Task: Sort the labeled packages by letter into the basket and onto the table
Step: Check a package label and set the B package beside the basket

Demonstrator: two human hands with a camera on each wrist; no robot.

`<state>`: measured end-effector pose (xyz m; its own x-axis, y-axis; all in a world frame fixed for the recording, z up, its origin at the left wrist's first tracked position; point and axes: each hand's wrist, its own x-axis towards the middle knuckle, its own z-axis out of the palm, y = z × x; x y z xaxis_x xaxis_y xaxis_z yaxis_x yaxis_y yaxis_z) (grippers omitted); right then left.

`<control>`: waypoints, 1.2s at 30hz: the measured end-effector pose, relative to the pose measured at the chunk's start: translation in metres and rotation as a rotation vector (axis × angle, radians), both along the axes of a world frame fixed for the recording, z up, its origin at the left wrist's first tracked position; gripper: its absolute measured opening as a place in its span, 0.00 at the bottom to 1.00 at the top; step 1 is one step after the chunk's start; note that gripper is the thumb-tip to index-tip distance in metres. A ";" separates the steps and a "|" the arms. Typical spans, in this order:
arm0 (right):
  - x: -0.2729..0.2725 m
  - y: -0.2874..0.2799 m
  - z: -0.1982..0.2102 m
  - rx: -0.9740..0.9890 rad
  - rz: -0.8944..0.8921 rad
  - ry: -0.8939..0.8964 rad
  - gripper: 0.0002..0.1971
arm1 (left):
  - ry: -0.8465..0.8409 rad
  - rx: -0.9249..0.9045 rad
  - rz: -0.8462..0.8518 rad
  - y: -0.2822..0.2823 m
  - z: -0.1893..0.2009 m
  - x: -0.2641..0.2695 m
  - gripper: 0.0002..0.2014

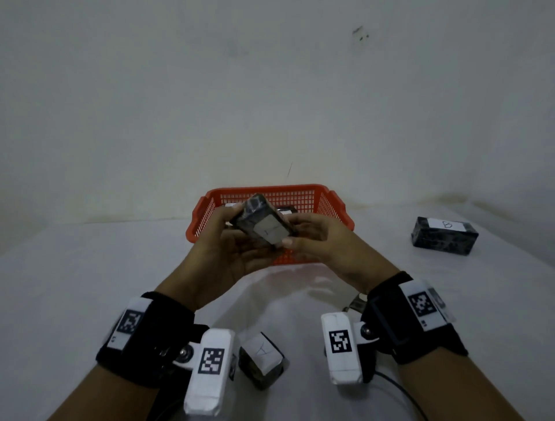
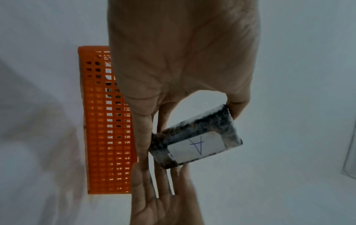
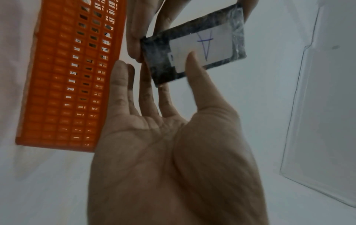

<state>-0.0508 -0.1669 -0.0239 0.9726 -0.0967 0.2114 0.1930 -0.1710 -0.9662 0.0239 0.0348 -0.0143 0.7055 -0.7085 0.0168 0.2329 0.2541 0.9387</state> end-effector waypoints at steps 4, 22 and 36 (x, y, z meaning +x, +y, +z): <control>0.001 -0.008 0.000 0.033 -0.127 -0.060 0.13 | 0.147 -0.044 -0.062 -0.007 0.012 -0.004 0.39; -0.056 -0.101 0.033 0.213 -0.388 0.003 0.08 | -0.325 0.076 0.224 -0.117 0.032 -0.027 0.14; -0.162 -0.248 0.003 0.413 -0.704 0.224 0.12 | -0.186 0.247 0.008 -0.321 -0.023 -0.077 0.15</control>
<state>-0.2125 -0.4150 -0.0204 0.6708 -0.7230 -0.1652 -0.0300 0.1961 -0.9801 -0.0529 -0.2859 -0.0372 0.7120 -0.7017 -0.0263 0.0505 0.0138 0.9986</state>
